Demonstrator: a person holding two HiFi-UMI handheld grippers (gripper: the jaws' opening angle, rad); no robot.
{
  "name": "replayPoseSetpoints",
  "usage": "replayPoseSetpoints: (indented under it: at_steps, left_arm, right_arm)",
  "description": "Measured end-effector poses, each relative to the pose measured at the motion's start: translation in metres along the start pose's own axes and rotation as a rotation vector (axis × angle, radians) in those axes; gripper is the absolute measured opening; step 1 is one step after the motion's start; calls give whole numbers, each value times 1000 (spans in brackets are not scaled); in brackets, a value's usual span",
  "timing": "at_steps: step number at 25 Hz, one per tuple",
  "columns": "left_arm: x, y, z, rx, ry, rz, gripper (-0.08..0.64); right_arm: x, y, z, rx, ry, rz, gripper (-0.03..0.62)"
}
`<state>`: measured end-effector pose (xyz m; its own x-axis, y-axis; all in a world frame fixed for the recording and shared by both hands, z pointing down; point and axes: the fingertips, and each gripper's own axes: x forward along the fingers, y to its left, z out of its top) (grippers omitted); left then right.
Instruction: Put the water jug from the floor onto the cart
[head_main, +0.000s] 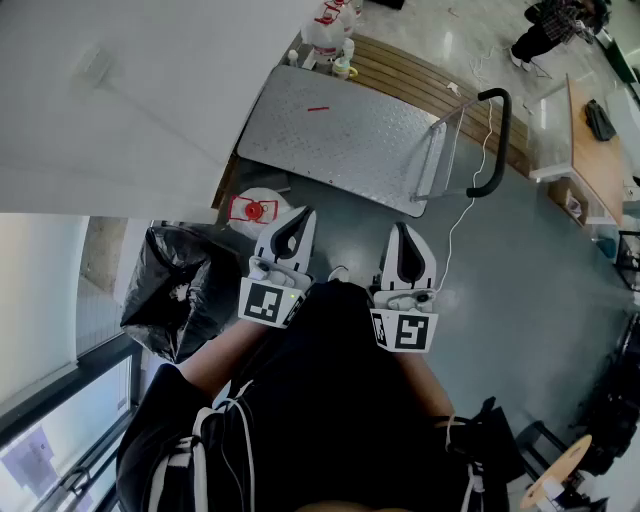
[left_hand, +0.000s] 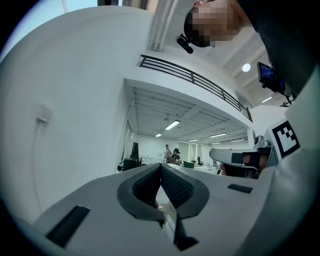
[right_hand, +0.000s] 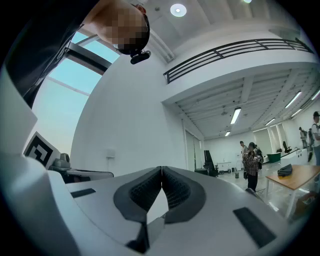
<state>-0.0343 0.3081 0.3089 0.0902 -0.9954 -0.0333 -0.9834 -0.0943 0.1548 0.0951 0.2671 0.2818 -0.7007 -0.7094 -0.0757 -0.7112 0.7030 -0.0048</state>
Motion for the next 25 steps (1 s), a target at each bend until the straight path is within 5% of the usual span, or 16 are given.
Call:
replayPoseSetpoints:
  at_steps: [9, 18, 25]
  left_arm:
    - [-9, -17, 0, 14, -21, 8, 17]
    - [-24, -16, -10, 17, 23, 96, 17]
    - [-21, -36, -12, 47, 32, 71, 17]
  right_arm:
    - [-21, -6, 0, 14, -11, 9, 18]
    - [-53, -25, -16, 68, 28, -19, 20]
    - [-61, -41, -18, 93, 1, -41, 20]
